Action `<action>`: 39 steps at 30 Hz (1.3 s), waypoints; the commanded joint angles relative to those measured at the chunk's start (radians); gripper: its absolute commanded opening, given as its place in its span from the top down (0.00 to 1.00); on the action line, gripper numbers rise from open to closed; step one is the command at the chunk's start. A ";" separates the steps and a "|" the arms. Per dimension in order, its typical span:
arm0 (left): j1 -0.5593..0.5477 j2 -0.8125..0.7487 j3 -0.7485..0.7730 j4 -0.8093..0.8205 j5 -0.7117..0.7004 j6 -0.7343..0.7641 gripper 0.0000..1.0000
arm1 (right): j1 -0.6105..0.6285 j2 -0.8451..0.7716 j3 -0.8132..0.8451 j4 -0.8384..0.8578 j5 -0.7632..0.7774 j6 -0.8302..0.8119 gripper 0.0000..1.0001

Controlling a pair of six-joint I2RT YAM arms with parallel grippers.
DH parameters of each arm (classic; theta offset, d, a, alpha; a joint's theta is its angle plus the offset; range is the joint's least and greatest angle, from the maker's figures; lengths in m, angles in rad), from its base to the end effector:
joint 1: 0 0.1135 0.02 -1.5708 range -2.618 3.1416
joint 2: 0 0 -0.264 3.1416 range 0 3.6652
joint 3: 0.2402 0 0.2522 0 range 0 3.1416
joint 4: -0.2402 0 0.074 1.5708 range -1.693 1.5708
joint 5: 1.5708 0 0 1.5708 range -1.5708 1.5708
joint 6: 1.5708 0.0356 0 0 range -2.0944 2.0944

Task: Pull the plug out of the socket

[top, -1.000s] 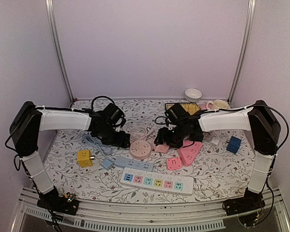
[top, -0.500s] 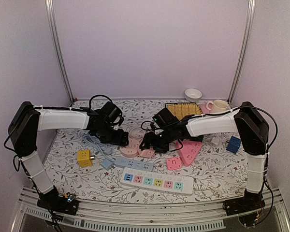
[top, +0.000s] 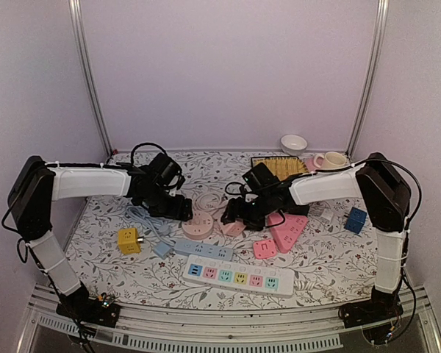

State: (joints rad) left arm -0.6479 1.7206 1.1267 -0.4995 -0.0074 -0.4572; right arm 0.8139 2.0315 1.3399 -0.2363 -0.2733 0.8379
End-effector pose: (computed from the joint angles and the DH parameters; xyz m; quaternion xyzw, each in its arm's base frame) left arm 0.2763 -0.2088 0.1898 0.0916 0.9673 -0.1210 0.2031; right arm 0.2878 0.3186 0.1533 -0.0318 0.9404 0.3177 0.1172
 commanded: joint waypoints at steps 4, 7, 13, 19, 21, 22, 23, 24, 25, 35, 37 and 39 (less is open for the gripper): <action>0.010 -0.033 -0.019 -0.001 0.007 0.000 0.16 | -0.022 -0.087 -0.075 0.017 0.011 -0.007 0.14; 0.010 -0.040 -0.022 -0.001 0.005 -0.001 0.16 | -0.028 -0.114 -0.096 0.008 0.034 -0.009 0.13; 0.010 -0.054 -0.024 0.002 0.000 -0.001 0.16 | -0.031 -0.147 -0.104 -0.036 0.080 -0.024 0.13; 0.012 -0.079 -0.025 0.008 -0.013 -0.002 0.16 | -0.031 -0.186 -0.101 -0.095 0.151 -0.045 0.09; 0.014 -0.086 -0.026 0.012 -0.018 -0.005 0.16 | -0.033 -0.192 -0.098 -0.115 0.167 -0.057 0.09; 0.016 -0.089 -0.027 0.012 -0.019 -0.004 0.16 | -0.032 -0.197 -0.095 -0.125 0.173 -0.062 0.09; 0.017 -0.092 -0.028 0.013 -0.020 -0.005 0.16 | -0.033 -0.199 -0.093 -0.135 0.180 -0.065 0.09; 0.019 -0.095 -0.030 0.015 -0.021 -0.004 0.16 | -0.033 -0.201 -0.093 -0.144 0.184 -0.070 0.09; 0.021 -0.097 -0.031 0.015 -0.022 -0.005 0.16 | -0.033 -0.202 -0.093 -0.155 0.189 -0.074 0.10; 0.035 -0.108 -0.047 0.024 -0.018 -0.008 0.16 | -0.034 -0.205 -0.094 -0.199 0.212 -0.094 0.12; 0.037 -0.118 -0.052 0.029 -0.017 -0.010 0.16 | -0.035 -0.213 -0.089 -0.204 0.223 -0.096 0.12; 0.041 -0.131 -0.056 0.035 -0.019 -0.011 0.16 | -0.033 -0.223 -0.081 -0.209 0.233 -0.102 0.12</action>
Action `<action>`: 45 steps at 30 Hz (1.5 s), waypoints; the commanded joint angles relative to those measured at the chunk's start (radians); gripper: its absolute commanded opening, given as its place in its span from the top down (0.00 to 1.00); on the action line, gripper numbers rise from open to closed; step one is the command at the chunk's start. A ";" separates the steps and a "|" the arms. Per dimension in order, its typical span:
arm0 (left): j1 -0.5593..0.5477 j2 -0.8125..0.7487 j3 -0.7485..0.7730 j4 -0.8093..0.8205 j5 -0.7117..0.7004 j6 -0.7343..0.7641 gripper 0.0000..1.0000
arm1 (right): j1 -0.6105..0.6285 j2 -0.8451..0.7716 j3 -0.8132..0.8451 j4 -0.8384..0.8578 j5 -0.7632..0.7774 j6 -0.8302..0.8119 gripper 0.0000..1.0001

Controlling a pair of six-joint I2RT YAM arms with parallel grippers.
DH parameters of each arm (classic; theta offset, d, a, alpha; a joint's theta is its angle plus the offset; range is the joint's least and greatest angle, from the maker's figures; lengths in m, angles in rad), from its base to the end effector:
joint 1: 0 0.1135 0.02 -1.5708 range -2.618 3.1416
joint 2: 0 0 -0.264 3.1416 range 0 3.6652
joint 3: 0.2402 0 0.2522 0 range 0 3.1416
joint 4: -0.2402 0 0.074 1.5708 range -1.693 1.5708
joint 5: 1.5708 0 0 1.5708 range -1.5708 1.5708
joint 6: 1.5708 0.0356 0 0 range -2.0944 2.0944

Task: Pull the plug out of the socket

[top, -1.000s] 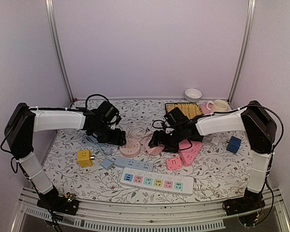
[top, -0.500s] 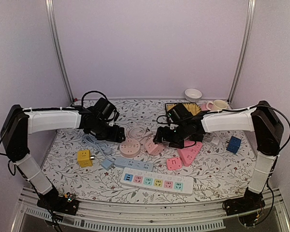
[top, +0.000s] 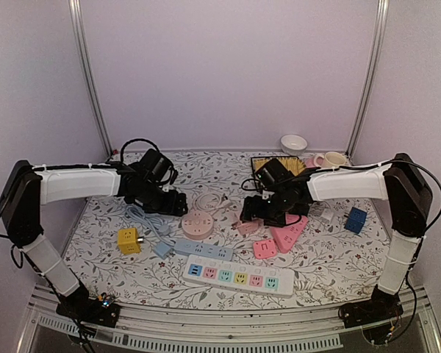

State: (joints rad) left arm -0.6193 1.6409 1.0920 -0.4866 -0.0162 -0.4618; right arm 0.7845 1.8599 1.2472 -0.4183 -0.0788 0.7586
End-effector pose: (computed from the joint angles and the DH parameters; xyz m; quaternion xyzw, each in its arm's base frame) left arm 0.2729 -0.1938 0.2060 0.0737 0.9615 -0.1294 0.2308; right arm 0.2715 0.2750 0.1808 -0.0230 0.9628 0.2130 0.1645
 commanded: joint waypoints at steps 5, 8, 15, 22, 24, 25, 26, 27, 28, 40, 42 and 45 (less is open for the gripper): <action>0.029 -0.095 -0.036 0.037 -0.023 -0.003 0.16 | -0.004 -0.090 0.033 -0.034 0.099 -0.051 0.12; 0.045 -0.134 -0.047 0.056 -0.028 0.002 0.15 | -0.013 -0.136 0.035 -0.040 0.163 -0.085 0.12; 0.098 -0.214 -0.059 0.110 -0.042 0.017 0.03 | -0.086 -0.258 0.034 -0.040 0.296 -0.172 0.09; 0.180 -0.241 -0.017 0.130 -0.095 0.017 0.03 | -0.216 -0.330 -0.008 0.045 0.378 -0.287 0.07; 0.215 -0.255 -0.018 0.135 -0.115 0.019 0.03 | -0.259 -0.346 -0.028 0.097 0.393 -0.317 0.07; 0.236 -0.261 -0.022 0.141 -0.109 0.021 0.03 | -0.278 -0.359 -0.052 0.134 0.413 -0.343 0.07; 0.263 -0.265 -0.023 0.144 -0.102 0.020 0.03 | -0.295 -0.377 -0.094 0.178 0.432 -0.359 0.07; 0.292 -0.268 -0.023 0.144 -0.089 0.020 0.03 | -0.309 -0.398 -0.134 0.238 0.457 -0.384 0.07; 0.321 -0.269 -0.021 0.142 -0.080 0.019 0.03 | -0.323 -0.421 -0.179 0.306 0.499 -0.404 0.07; 0.585 -0.361 -0.160 0.244 -0.121 0.066 0.03 | -0.630 -0.593 -0.744 1.035 0.622 -0.562 0.09; 0.607 -0.377 -0.193 0.296 -0.124 0.103 0.03 | -0.659 -0.580 -0.808 1.126 0.618 -0.592 0.09; 0.623 -0.413 -0.267 0.419 -0.124 0.158 0.03 | -0.692 -0.547 -0.875 1.249 0.592 -0.633 0.09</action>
State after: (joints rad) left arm -0.0212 1.2743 0.9016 -0.2447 -0.1287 -0.3965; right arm 0.1242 1.2846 0.4419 0.5522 0.5201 0.2054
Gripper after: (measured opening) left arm 0.970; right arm 0.911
